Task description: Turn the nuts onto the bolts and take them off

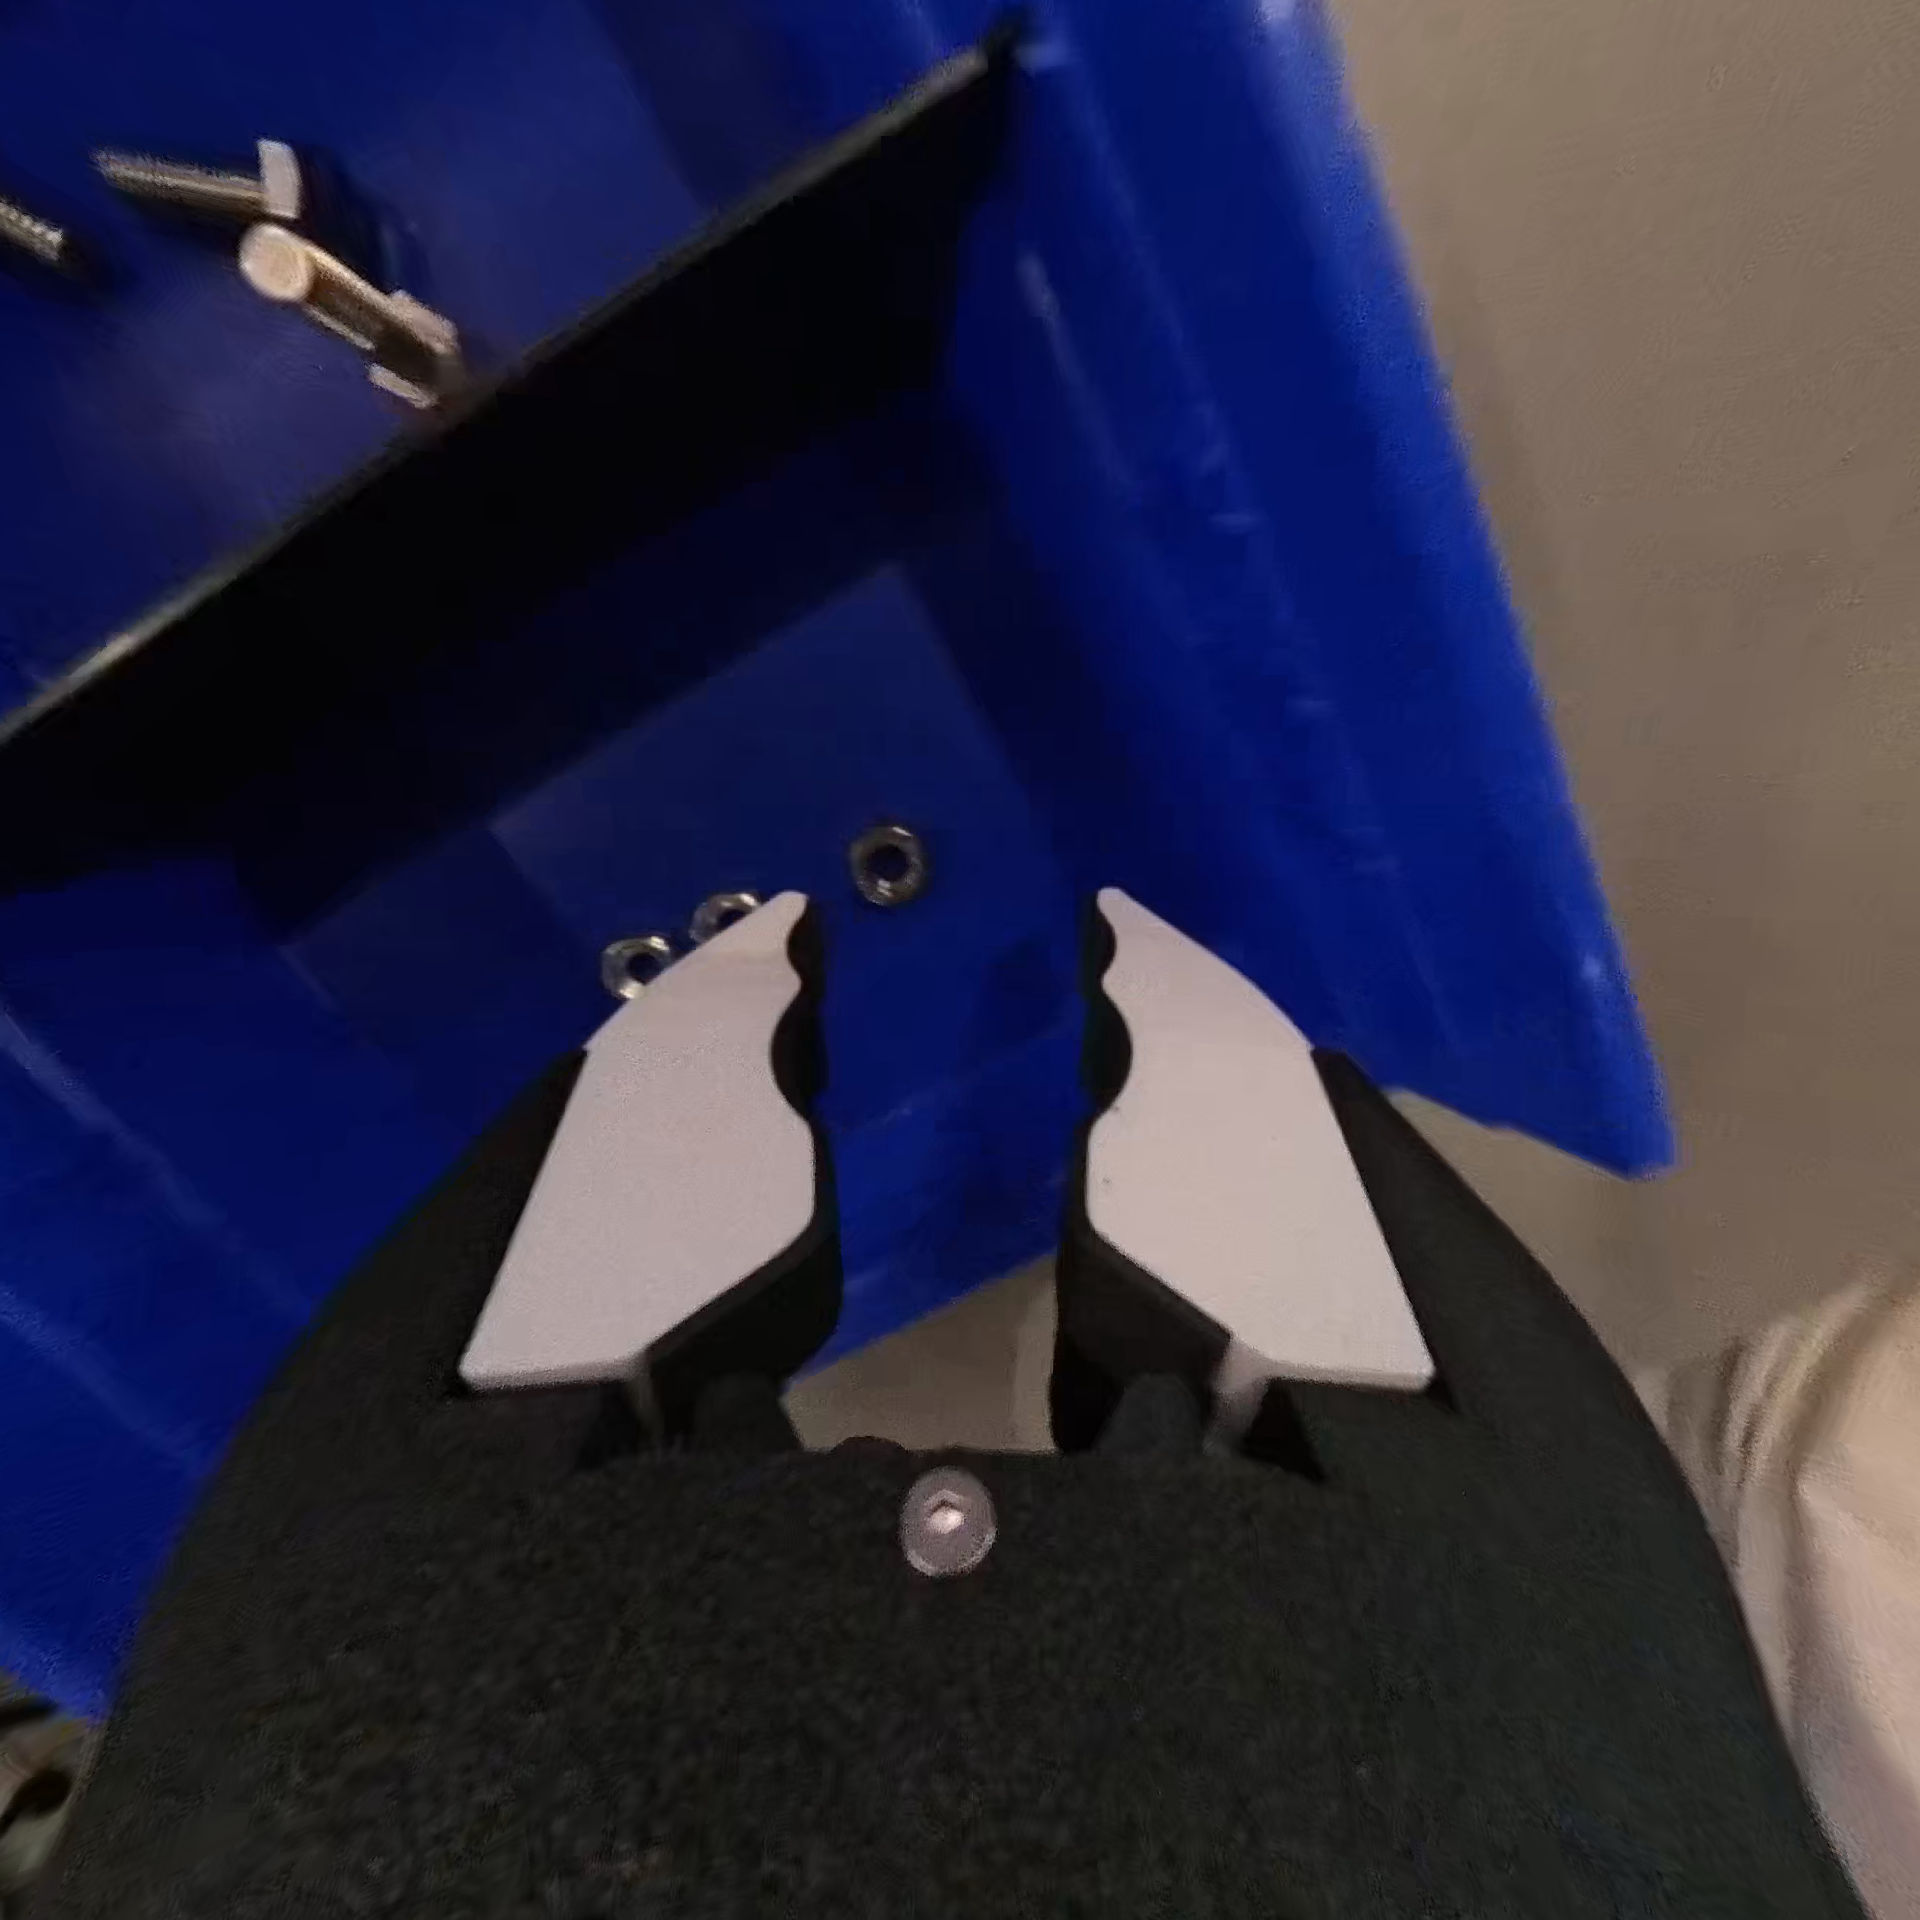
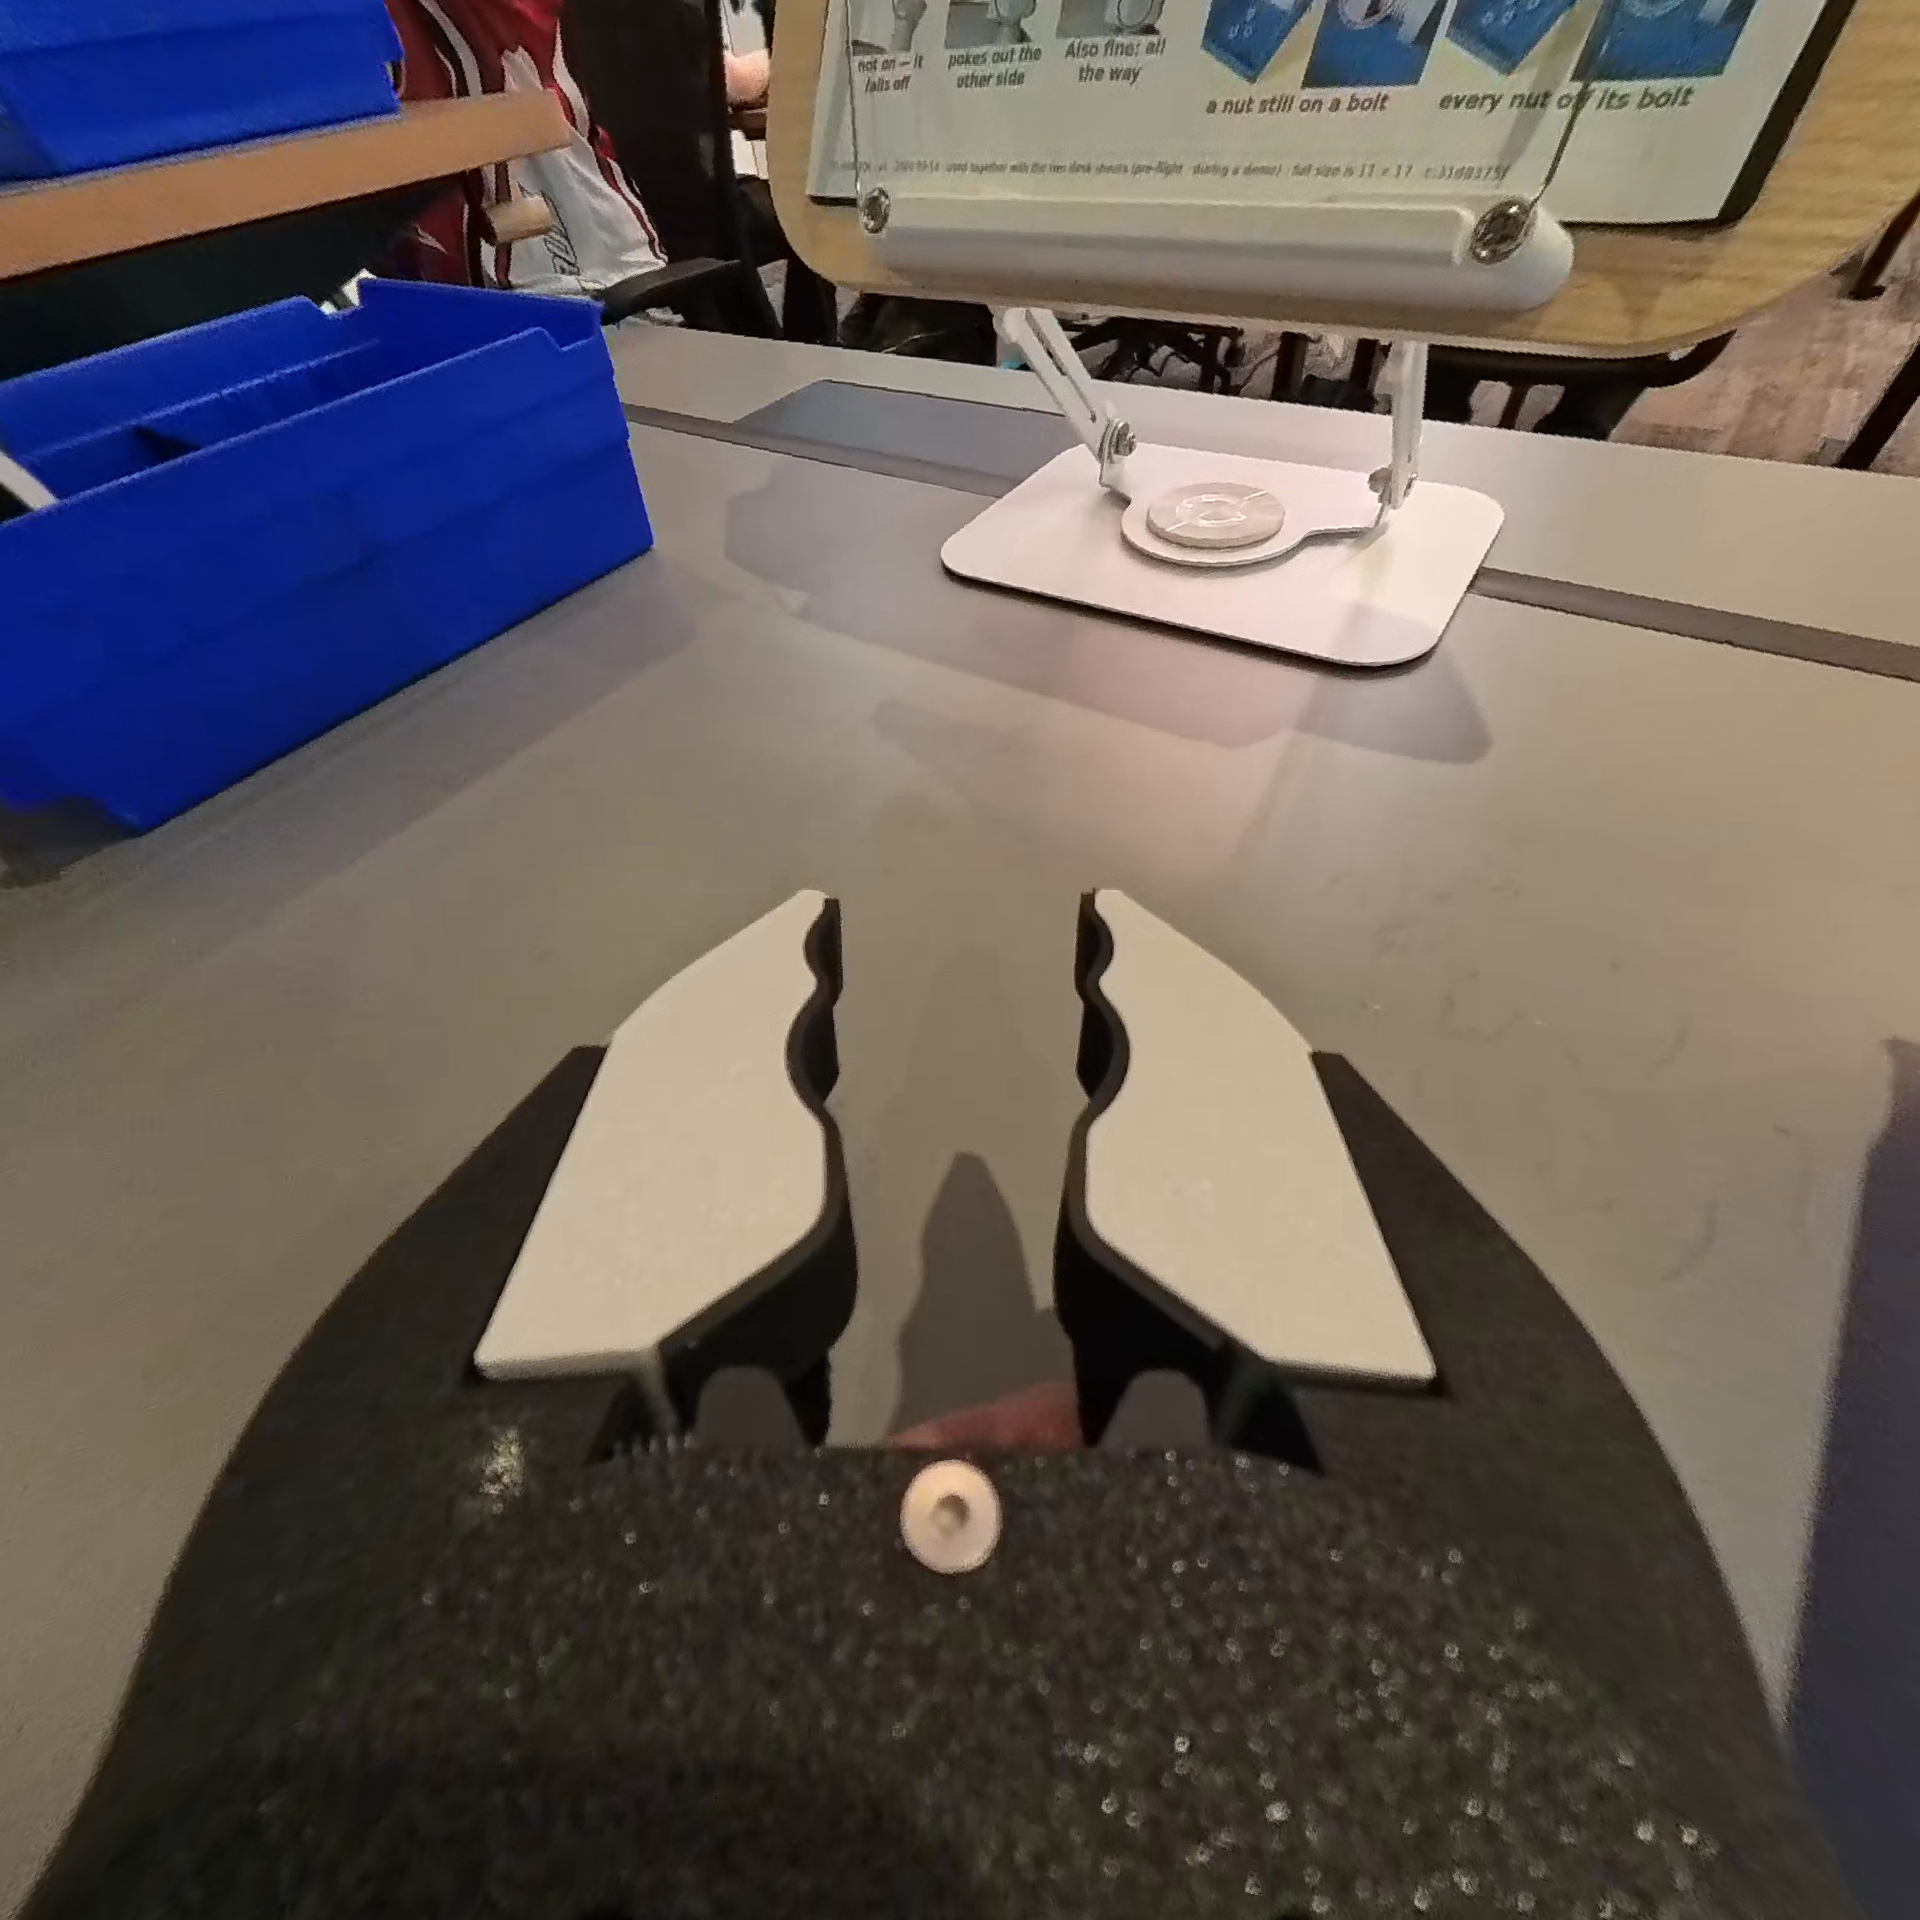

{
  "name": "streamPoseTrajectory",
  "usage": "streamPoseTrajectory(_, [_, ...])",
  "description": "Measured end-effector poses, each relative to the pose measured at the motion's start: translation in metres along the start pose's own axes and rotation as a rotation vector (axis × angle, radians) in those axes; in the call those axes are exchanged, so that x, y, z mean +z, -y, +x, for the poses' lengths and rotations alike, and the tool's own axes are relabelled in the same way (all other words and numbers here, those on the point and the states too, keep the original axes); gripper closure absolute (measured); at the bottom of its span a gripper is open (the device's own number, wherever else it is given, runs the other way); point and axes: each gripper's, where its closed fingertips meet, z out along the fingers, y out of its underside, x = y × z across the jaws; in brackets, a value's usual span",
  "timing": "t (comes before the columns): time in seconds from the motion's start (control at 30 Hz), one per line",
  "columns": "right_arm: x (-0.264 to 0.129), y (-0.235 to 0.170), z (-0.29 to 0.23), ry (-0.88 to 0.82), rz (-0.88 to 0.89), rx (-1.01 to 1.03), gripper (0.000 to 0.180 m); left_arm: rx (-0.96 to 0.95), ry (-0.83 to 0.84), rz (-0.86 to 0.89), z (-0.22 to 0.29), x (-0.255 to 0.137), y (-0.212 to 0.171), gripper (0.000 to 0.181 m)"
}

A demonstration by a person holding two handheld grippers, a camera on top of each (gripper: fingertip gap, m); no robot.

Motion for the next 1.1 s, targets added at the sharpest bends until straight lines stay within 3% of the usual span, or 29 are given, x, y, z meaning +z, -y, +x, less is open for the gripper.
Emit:
streamPoseTrajectory(0.3, [-0.001,0.001,0.002,0.005,0.003,0.014,0.138,-0.041,0.015,-0.106,-0.014,0.029,-0.005,0.148])
streamPoseTrajectory(0.37, [0.0,0.0,0.0,0.007,-0.001,0.01,0.138,-0.04,0.013,-0.127,-0.014,0.034,-0.008,0.162])
streamPoseTrajectory(0.67, [-0.001,0.0,0.002,0.006,-0.001,0.018,0.139,0.049,0.026,-0.148,-0.017,0.023,-0.003,0.162])
streamPoseTrajectory(0.8, [0.0,0.001,0.001,0.017,0.002,0.029,0.141,0.253,0.072,0.059,-0.006,-0.054,0.044,0.163])
streamPoseTrajectory(0.93, [-0.004,0.008,-0.001,0.012,0.048,0.003,0.142,0.66,0.019,0.204,0.071,-0.12,0.094,0.163])
streamPoseTrajectory(1.03, [-0.01,0.016,0.0,-0.003,0.097,-0.015,0.143,0.908,-0.116,0.232,0.148,-0.119,0.129,0.163])
streamPoseTrajectory(1.1, [-0.014,0.022,0.002,-0.018,0.132,-0.026,0.144,0.974,-0.091,0.184,0.173,-0.094,0.16,0.163])
